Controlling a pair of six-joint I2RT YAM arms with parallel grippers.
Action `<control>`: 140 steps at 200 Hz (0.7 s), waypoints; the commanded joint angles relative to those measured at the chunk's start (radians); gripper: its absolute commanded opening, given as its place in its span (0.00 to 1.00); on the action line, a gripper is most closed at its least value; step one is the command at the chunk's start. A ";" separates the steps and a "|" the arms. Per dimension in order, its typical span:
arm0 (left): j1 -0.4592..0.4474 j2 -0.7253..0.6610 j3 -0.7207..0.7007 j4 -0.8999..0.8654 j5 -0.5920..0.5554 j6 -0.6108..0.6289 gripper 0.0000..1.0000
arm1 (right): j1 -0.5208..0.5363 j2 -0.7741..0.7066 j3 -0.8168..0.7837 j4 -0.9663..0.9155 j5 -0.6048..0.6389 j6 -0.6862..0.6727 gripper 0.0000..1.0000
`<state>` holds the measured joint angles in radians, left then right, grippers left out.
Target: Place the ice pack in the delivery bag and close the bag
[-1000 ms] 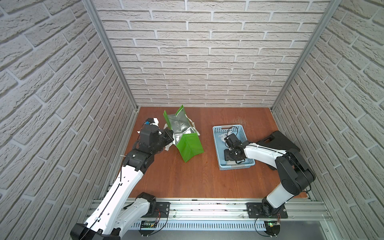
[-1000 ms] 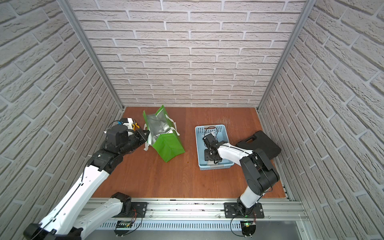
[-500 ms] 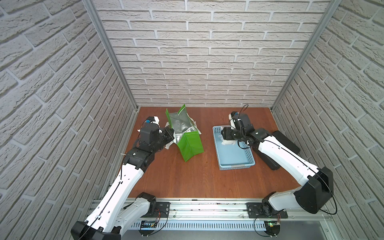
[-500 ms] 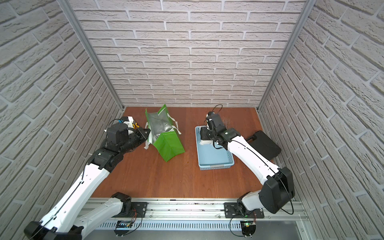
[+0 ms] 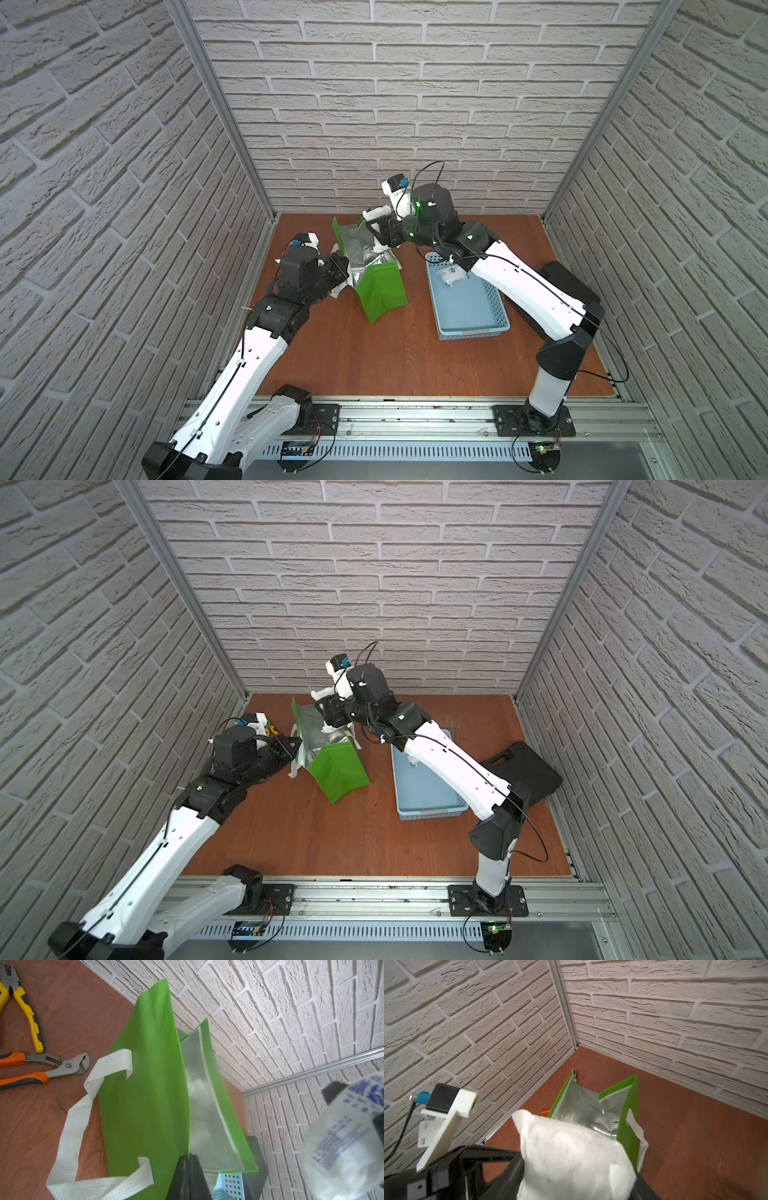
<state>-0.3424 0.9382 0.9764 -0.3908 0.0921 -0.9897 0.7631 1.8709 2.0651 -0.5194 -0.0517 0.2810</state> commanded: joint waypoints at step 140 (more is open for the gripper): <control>-0.006 0.017 0.036 0.052 -0.001 0.005 0.00 | 0.054 -0.009 -0.093 -0.199 0.001 -0.105 0.38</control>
<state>-0.3431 0.9504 0.9794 -0.3897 0.0910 -0.9920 0.8082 1.9648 1.9846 -0.7219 -0.0532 0.1856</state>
